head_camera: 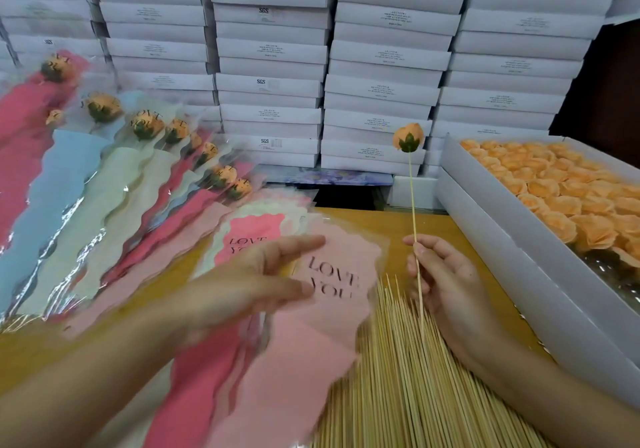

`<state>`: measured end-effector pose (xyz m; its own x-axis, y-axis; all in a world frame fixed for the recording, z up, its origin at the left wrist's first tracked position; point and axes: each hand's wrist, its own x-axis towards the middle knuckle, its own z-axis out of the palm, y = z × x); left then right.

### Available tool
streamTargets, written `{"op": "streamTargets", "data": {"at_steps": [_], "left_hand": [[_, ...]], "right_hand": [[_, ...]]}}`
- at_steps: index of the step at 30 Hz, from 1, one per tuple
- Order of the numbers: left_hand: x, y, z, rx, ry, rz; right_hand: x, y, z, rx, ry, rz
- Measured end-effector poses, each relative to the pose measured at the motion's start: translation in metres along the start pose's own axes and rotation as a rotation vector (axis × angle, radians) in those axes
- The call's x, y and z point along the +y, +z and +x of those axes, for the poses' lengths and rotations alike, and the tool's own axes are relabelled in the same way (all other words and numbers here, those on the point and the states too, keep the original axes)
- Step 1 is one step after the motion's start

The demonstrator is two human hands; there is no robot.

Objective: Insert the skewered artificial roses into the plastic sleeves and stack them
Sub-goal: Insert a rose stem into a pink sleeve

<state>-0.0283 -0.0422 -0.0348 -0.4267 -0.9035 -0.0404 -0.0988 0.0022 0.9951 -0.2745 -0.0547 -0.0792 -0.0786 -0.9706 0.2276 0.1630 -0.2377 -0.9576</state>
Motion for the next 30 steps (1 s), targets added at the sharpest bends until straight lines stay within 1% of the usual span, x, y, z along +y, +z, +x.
{"op": "streamTargets", "data": {"at_steps": [2, 5, 8, 11, 13, 16, 18, 20, 23, 27, 30], "left_hand": [[-0.010, 0.002, 0.002, -0.045, -0.031, 0.098], [-0.019, 0.001, 0.004, -0.094, -0.032, 0.142], [-0.024, -0.001, 0.006, -0.028, 0.049, 0.133], [-0.030, -0.003, 0.010, 0.105, 0.117, 0.065], [-0.033, -0.004, 0.010, 0.135, 0.137, 0.008], [-0.034, -0.005, 0.010, 0.052, 0.125, -0.005], [-0.034, -0.005, 0.010, -0.009, 0.110, 0.031], [-0.036, -0.006, 0.011, -0.027, 0.099, 0.040], [-0.039, -0.007, 0.012, -0.045, 0.131, 0.023], [-0.041, -0.008, 0.013, 0.021, 0.213, 0.007], [-0.041, -0.007, 0.014, 0.134, 0.222, -0.030]], "right_hand": [[0.001, -0.001, 0.001, -0.003, 0.005, -0.012], [0.002, -0.001, 0.001, -0.011, 0.009, -0.022], [0.002, -0.001, 0.000, -0.008, 0.005, -0.042], [0.001, 0.000, -0.001, -0.009, 0.003, -0.063], [-0.001, 0.001, -0.002, -0.008, 0.000, -0.068], [-0.003, 0.003, -0.004, -0.011, -0.004, -0.067], [-0.005, 0.003, -0.004, -0.010, -0.016, -0.079], [-0.006, 0.004, -0.005, -0.004, -0.042, -0.095], [-0.008, 0.004, -0.003, 0.007, -0.111, -0.144], [-0.015, 0.005, 0.002, 0.033, -0.201, -0.152], [-0.020, 0.005, 0.005, 0.039, -0.244, -0.144]]}}
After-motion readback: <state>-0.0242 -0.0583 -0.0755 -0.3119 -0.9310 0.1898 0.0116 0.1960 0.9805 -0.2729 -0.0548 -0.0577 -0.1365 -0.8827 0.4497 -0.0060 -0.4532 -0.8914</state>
